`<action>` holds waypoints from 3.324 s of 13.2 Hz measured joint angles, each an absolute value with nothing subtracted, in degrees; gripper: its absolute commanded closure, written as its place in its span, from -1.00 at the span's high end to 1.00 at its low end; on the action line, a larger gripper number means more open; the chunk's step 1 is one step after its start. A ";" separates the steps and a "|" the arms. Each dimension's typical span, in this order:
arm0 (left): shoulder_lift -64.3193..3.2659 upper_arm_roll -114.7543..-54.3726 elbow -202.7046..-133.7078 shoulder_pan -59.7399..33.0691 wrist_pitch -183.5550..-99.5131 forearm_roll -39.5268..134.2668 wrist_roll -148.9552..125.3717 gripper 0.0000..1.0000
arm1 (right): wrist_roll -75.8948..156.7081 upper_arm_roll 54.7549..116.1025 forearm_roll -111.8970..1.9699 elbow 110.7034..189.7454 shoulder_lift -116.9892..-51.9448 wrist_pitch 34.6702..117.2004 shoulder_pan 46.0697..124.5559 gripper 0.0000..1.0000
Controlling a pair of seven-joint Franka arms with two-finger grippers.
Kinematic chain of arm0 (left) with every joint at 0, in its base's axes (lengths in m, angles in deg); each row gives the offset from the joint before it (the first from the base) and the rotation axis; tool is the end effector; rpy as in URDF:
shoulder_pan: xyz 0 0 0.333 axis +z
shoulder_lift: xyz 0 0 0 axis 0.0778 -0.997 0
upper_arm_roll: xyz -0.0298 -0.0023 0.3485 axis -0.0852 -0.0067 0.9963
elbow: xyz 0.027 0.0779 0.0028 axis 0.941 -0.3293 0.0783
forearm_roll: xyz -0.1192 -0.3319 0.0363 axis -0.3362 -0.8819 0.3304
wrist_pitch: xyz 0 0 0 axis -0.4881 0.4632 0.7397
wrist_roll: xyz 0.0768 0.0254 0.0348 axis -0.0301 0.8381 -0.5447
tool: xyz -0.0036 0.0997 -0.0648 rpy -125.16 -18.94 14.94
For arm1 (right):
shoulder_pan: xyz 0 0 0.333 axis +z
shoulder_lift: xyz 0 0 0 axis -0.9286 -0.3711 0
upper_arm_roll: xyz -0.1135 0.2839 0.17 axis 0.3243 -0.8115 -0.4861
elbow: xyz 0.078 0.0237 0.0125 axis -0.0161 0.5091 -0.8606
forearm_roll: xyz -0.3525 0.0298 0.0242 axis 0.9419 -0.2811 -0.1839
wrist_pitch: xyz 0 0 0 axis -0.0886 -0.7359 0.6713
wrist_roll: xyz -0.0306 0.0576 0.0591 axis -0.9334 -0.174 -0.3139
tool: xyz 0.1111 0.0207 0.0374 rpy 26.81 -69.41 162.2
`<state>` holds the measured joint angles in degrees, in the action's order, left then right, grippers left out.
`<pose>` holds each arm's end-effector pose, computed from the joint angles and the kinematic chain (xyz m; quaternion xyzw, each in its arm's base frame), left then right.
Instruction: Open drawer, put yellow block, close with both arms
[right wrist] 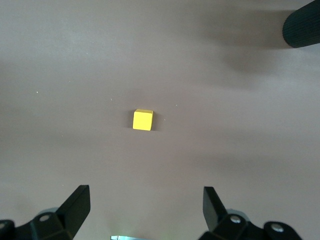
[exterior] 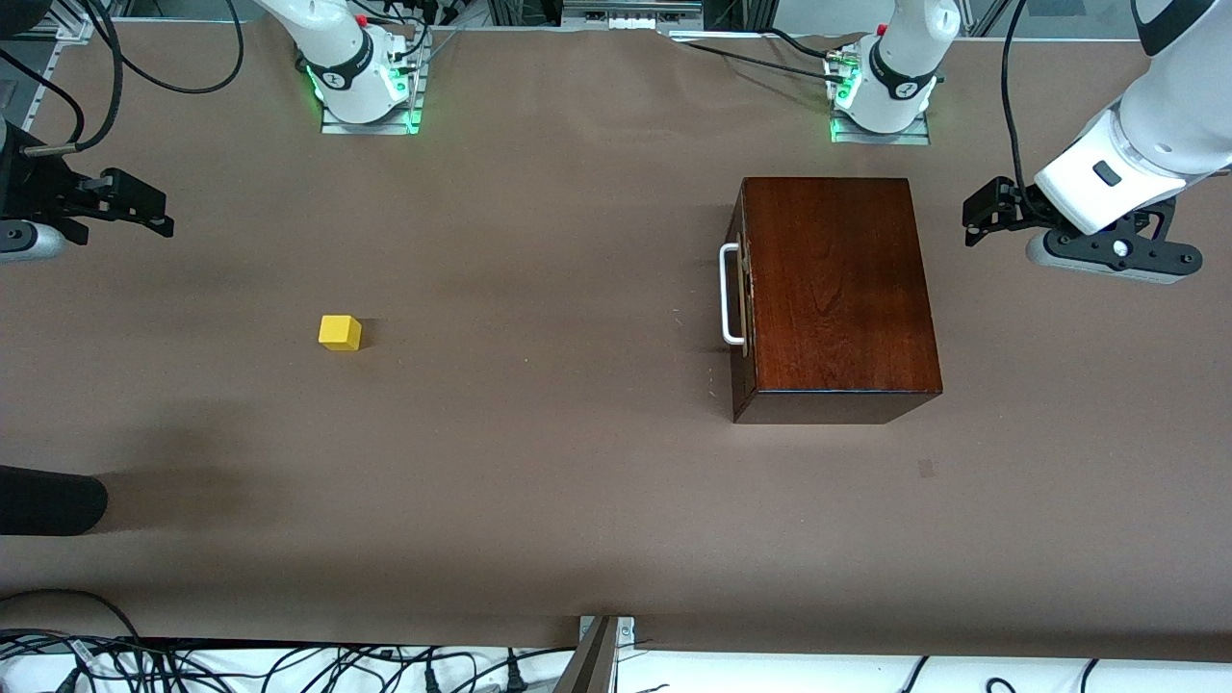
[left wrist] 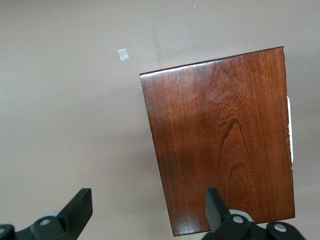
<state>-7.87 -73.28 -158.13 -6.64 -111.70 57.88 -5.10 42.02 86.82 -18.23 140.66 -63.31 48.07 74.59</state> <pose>0.5191 -0.0781 0.6194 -0.9955 0.0815 0.0457 0.0137 0.5232 -0.0023 0.6272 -0.9979 -0.0538 0.0356 0.0015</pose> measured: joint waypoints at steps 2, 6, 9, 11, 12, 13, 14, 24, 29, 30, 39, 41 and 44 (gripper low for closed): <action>-7.87 -73.28 -158.11 -6.64 -111.36 57.88 -5.10 1.00 | 42.00 86.82 -18.25 140.66 -63.31 48.05 74.59 1.00; -7.87 -73.28 -158.09 -6.66 -111.24 57.88 -5.10 1.00 | 41.93 86.90 -18.26 140.70 -63.50 48.03 74.54 1.00; -7.87 -73.28 -158.09 -6.67 -110.93 57.88 -5.10 1.00 | 41.92 86.97 -18.27 140.73 -63.65 47.71 74.53 1.00; -7.87 -73.28 -158.09 -6.67 -110.63 57.88 -5.10 1.00 | 41.92 86.98 -18.27 140.74 -63.65 47.02 74.53 1.00; -7.87 -73.28 -158.09 -6.67 -110.58 57.88 -5.10 1.00 | 41.92 87.00 -18.27 140.74 -63.65 47.02 74.51 1.00; -7.87 -73.28 -158.09 -6.66 -110.55 57.88 -5.10 1.00 | 41.92 87.02 -18.27 140.74 -63.66 47.02 74.48 1.00; -7.87 -73.28 -158.09 -6.66 -110.53 57.88 -5.10 1.00 | 41.92 87.04 -18.27 140.74 -63.66 47.00 74.45 1.00; -8.18 -74.83 -158.08 -6.80 -107.22 57.88 -5.10 1.00 | 41.92 87.09 -18.27 140.74 -63.65 46.95 74.44 1.00; -8.65 -75.12 -158.09 -6.86 -105.08 57.88 -5.03 1.00 | 41.96 88.38 -18.27 140.74 -63.66 46.98 74.35 1.00; -9.13 -75.59 -158.08 -7.03 -105.07 57.87 -5.04 1.00 | 41.96 88.38 -18.27 140.74 -63.66 46.98 74.36 1.00; -23.19 -83.32 -158.09 -23.27 -122.47 59.59 -39.55 1.00 | 41.96 88.39 -18.27 140.78 -63.67 46.98 74.36 1.00; -25.94 -83.36 -158.09 -26.90 -124.21 62.34 -42.15 1.00 | 41.96 88.40 -18.27 140.78 -63.67 46.98 74.35 1.00; -29.57 -83.37 -158.10 -31.52 -125.63 68.27 -44.61 1.00 | 41.96 88.40 -18.26 140.77 -63.67 47.41 74.36 1.00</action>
